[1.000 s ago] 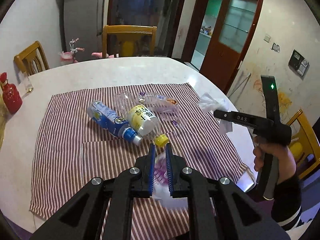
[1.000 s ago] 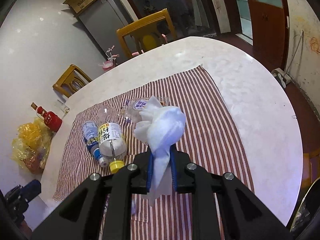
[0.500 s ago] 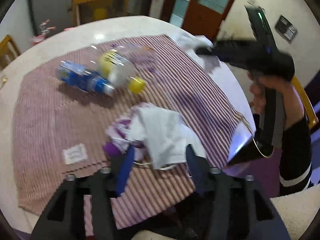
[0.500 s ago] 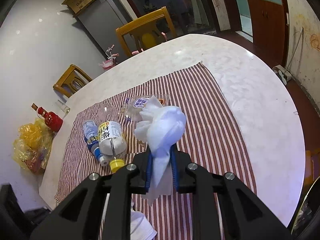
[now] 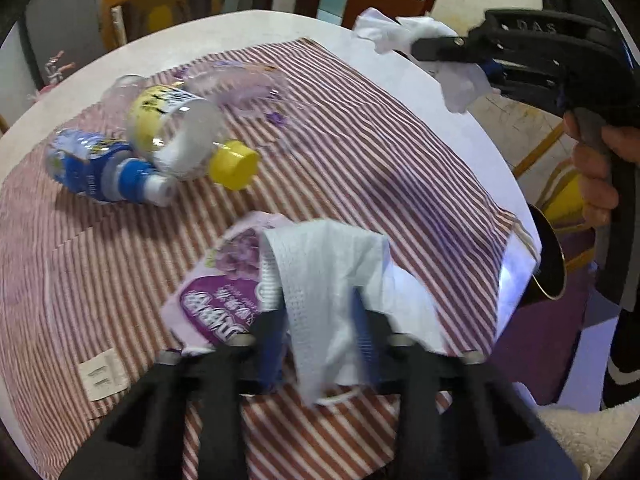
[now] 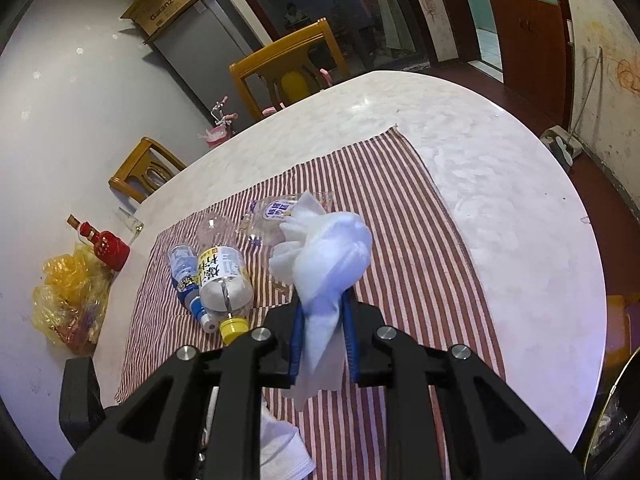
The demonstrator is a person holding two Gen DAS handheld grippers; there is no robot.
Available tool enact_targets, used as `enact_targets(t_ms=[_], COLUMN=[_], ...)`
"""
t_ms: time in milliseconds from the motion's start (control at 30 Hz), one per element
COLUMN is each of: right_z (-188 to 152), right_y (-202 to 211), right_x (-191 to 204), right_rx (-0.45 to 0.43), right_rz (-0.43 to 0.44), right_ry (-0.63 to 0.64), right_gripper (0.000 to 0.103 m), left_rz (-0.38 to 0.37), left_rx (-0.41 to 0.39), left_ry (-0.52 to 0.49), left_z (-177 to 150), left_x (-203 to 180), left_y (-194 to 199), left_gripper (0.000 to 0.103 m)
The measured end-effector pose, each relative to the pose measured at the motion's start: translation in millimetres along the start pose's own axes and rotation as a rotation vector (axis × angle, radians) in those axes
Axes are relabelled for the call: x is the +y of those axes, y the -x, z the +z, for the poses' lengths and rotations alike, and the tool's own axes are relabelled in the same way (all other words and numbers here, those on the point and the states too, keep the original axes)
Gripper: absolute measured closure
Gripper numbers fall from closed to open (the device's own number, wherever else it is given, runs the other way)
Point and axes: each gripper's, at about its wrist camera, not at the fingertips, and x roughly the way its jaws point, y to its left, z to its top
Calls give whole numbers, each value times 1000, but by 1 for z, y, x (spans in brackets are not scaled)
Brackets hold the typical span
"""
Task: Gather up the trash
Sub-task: 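Carry the tissue and face mask to the black bin and open both tools over it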
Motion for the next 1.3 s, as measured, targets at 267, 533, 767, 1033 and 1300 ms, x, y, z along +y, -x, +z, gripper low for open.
enact_targets(t_ms=[267, 533, 767, 1033, 1300], right_z=[-1, -4, 5, -25, -148], right_y=[-2, -8, 35, 124, 169], right_x=[-3, -3, -21, -127, -290], right_rx=[4, 16, -104, -212, -93], right_rz=[6, 12, -1, -234, -557], right_ry=[-12, -19, -54, -224, -591], right_gripper=[84, 84, 84, 84, 80], left_rz=[-127, -70, -101, -255, -398], left_rx=[-94, -258, -376, -353, -267], left_ry=[67, 77, 45, -129, -335], left_z=[9, 24, 40, 80, 99], left_x=[1, 8, 6, -69, -179], left_y=[28, 97, 151, 119, 65], left_gripper=[101, 101, 101, 101, 101])
